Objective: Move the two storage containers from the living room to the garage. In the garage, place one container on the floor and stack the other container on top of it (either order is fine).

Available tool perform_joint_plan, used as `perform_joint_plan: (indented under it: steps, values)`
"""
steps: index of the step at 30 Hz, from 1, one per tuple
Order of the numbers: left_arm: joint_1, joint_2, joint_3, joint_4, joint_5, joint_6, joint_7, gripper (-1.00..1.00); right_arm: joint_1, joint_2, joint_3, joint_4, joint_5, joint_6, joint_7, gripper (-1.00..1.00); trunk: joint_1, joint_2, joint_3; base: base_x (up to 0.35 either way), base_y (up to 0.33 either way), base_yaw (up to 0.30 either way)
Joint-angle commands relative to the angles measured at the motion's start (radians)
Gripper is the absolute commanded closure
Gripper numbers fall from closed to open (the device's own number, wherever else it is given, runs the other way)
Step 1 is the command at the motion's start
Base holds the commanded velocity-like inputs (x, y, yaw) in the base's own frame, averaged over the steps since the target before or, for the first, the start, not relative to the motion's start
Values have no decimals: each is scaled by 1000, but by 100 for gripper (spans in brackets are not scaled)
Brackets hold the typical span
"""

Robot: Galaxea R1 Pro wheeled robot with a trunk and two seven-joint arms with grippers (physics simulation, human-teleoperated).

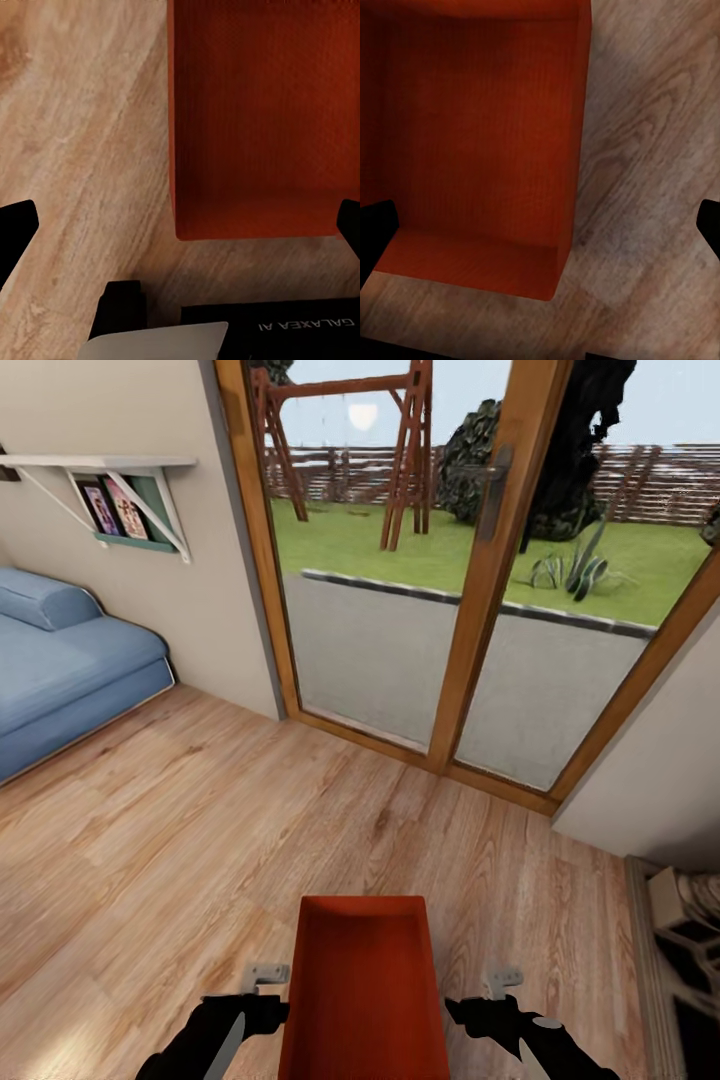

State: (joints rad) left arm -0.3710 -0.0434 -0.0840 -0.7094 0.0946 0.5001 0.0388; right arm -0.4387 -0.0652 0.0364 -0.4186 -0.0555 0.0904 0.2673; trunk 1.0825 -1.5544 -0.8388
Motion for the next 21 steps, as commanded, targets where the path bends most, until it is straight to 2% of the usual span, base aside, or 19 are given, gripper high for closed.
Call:
perform_joint_plan:
  steps: [1, 21]
  values:
    - [0, 0, -2, -1, 10, -6, 4, -100, 0, -1, 4, -2, -6, 6, 1, -100, 4, -8, -6, 0, 0, 0]
    - [0, 0, -2, -1, 10, -11, 3, -100, 0, -1, 6, -2, -6, 6, 1, -100, 81, -148, -98, 0, 0, 0]
